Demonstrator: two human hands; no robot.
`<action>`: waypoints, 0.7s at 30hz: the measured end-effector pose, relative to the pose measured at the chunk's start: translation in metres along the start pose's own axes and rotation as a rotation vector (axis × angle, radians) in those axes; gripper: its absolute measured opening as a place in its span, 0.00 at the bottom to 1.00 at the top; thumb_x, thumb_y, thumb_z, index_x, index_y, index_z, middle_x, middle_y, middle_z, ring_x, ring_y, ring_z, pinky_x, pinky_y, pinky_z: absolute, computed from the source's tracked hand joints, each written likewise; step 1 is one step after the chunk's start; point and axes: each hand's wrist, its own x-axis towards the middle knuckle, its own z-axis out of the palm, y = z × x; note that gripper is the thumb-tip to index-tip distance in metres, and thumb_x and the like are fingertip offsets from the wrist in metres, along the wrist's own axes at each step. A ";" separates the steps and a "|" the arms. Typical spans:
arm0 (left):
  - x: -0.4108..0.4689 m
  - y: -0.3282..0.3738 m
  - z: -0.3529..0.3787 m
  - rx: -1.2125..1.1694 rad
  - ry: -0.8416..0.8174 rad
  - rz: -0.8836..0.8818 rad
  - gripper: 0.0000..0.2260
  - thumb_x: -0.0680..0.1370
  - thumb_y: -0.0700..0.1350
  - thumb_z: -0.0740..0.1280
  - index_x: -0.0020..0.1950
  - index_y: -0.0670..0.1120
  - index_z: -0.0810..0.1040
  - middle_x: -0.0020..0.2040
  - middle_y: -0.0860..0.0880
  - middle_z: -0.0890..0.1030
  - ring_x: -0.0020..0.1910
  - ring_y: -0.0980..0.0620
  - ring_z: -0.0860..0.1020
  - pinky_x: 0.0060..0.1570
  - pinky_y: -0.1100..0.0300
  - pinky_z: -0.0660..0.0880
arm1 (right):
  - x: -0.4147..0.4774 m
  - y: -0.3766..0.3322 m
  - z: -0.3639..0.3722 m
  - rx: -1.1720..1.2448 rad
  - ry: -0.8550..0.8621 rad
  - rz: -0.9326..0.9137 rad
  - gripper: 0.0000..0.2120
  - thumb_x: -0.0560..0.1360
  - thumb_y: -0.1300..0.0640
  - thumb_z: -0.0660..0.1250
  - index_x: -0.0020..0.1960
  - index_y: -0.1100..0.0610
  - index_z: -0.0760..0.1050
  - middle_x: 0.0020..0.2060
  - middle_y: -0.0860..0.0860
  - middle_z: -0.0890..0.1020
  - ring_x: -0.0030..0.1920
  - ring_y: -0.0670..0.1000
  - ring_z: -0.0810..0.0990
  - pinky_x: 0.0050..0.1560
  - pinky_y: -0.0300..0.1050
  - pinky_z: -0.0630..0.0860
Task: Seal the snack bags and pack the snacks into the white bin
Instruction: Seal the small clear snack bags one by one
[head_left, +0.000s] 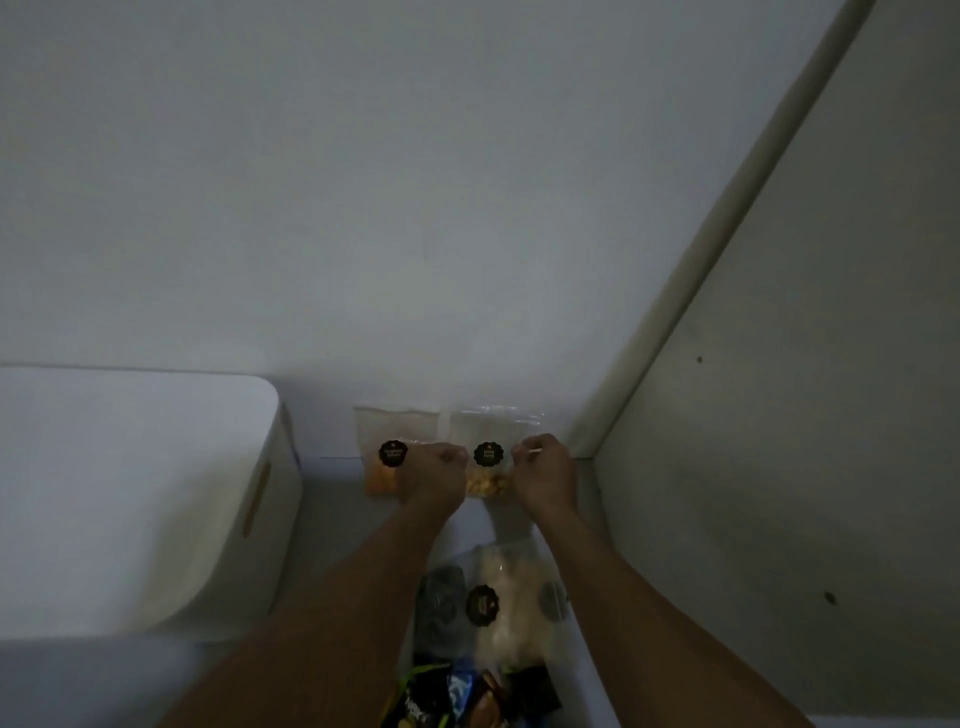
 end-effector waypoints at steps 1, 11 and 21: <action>0.005 -0.002 0.004 0.001 0.010 -0.013 0.07 0.79 0.42 0.68 0.54 0.44 0.84 0.52 0.43 0.83 0.48 0.43 0.81 0.52 0.45 0.81 | 0.003 0.002 0.002 -0.010 -0.016 0.000 0.10 0.81 0.59 0.62 0.60 0.60 0.75 0.55 0.56 0.81 0.50 0.52 0.78 0.47 0.38 0.71; 0.006 -0.010 0.001 0.031 0.040 -0.071 0.16 0.75 0.37 0.67 0.63 0.43 0.80 0.59 0.42 0.82 0.56 0.42 0.80 0.59 0.48 0.78 | 0.003 0.004 0.000 -0.091 -0.111 -0.059 0.22 0.80 0.62 0.60 0.74 0.62 0.67 0.67 0.58 0.76 0.66 0.55 0.75 0.65 0.45 0.72; -0.055 -0.028 -0.017 0.364 -0.388 0.191 0.17 0.78 0.31 0.60 0.63 0.42 0.78 0.65 0.43 0.78 0.62 0.48 0.76 0.58 0.62 0.72 | -0.081 0.023 -0.039 -0.333 -0.111 -0.060 0.24 0.76 0.55 0.68 0.70 0.58 0.70 0.64 0.58 0.77 0.60 0.56 0.78 0.55 0.43 0.75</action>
